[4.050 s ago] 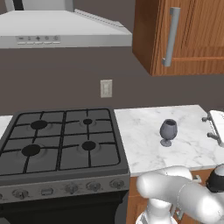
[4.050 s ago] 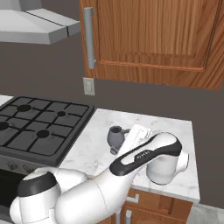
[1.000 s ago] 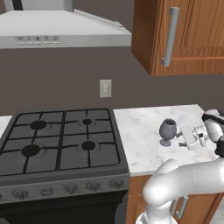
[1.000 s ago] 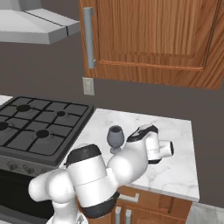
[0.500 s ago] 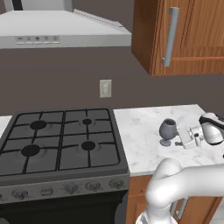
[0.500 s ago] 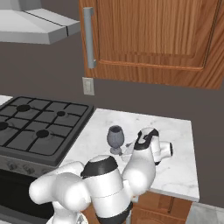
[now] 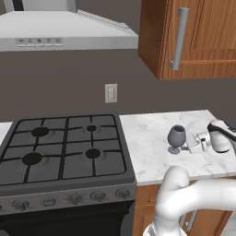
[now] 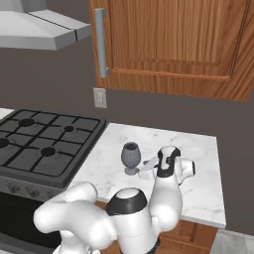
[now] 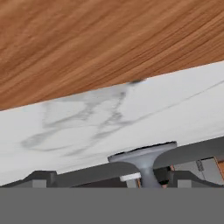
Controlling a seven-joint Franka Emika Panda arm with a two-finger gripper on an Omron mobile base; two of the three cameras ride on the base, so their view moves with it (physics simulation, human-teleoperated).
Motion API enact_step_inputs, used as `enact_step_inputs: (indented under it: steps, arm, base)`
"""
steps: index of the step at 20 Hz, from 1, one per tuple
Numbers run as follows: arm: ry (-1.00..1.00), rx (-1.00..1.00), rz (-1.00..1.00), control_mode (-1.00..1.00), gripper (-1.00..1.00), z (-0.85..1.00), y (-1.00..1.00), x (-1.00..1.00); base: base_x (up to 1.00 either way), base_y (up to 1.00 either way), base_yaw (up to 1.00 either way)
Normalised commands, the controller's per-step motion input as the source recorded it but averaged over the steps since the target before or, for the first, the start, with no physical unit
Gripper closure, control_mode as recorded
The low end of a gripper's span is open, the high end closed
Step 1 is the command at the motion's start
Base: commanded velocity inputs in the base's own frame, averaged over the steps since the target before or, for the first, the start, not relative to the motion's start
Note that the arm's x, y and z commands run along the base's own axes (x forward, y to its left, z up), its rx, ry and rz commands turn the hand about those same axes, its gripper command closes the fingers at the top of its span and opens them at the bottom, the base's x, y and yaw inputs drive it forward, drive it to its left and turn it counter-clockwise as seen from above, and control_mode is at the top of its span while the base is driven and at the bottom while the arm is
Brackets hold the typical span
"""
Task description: Retrieve the wine glasses from the counter and place one next to each plate.
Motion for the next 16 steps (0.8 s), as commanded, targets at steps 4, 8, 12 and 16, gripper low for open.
enact_step_inputs:
  steps: [4,8,12,16]
  arm:
    - [0.0,0.0,-0.04,-1.0,-1.0,-0.13,0.1,0.21]
    - [0.0,0.0,-0.04,-1.0,-1.0,-0.21,0.16,0.21]
    - [0.0,0.0,-0.04,-1.0,-1.0,-0.25,0.18,0.15]
    - [0.0,0.0,-0.02,-1.0,-1.0,-0.28,0.17,0.05]
  base:
    - [0.0,0.0,0.0]
    - [0.0,0.0,0.0]
    - [0.0,0.0,0.0]
    - [0.0,0.0,0.0]
